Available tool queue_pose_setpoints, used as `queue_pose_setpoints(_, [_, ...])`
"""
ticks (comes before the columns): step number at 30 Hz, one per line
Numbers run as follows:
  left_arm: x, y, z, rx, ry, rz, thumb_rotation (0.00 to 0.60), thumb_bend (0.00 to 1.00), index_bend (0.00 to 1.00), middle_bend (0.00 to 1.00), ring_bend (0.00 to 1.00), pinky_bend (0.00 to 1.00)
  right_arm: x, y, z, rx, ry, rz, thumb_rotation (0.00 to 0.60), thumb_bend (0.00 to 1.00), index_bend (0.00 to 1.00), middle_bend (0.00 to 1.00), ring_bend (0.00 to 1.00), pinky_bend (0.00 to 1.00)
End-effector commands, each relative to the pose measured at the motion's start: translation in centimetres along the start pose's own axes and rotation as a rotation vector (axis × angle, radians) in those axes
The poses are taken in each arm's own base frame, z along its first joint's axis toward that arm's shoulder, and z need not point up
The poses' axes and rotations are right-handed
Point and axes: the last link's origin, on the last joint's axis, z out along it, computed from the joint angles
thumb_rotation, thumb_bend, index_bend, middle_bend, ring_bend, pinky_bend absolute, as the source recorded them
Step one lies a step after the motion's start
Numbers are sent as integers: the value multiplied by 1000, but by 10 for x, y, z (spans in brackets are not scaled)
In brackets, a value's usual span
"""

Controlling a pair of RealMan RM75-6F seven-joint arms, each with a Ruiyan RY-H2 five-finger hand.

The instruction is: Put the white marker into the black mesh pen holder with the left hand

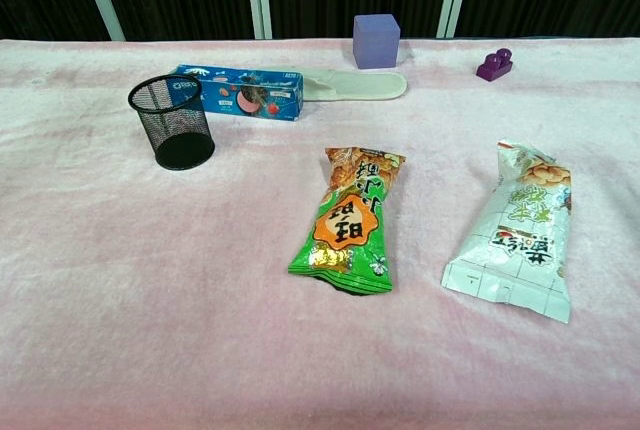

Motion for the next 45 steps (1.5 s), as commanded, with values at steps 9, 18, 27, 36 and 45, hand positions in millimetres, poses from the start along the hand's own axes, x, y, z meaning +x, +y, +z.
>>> queue_pose_setpoints(9, [-11, -27, -15, 198, -170, -97, 600, 423, 627, 594, 184, 197, 0, 1, 0, -5, 1, 0, 600, 177, 0, 19, 178, 165])
queue_pose_setpoints(18, [-28, -37, -12, 264, -249, -220, 600, 423, 627, 592, 184, 197, 0, 1, 0, -5, 1, 1, 600, 177, 0, 19, 178, 165])
queue_pose_setpoints(27, [-49, -41, 3, 309, -302, -240, 600, 423, 625, 591, 184, 193, 0, 1, 1, -9, -2, 2, 600, 177, 0, 19, 178, 165])
queue_pose_setpoints(36, [-66, -37, 9, 351, -373, -219, 600, 423, 623, 589, 184, 177, 0, 1, 1, -8, -3, 3, 600, 178, 0, 19, 178, 165])
queue_pose_setpoints(45, [-79, -32, 14, 381, -411, -110, 600, 423, 624, 588, 184, 169, 1, 1, 2, -11, -7, 1, 600, 177, 0, 19, 178, 165])
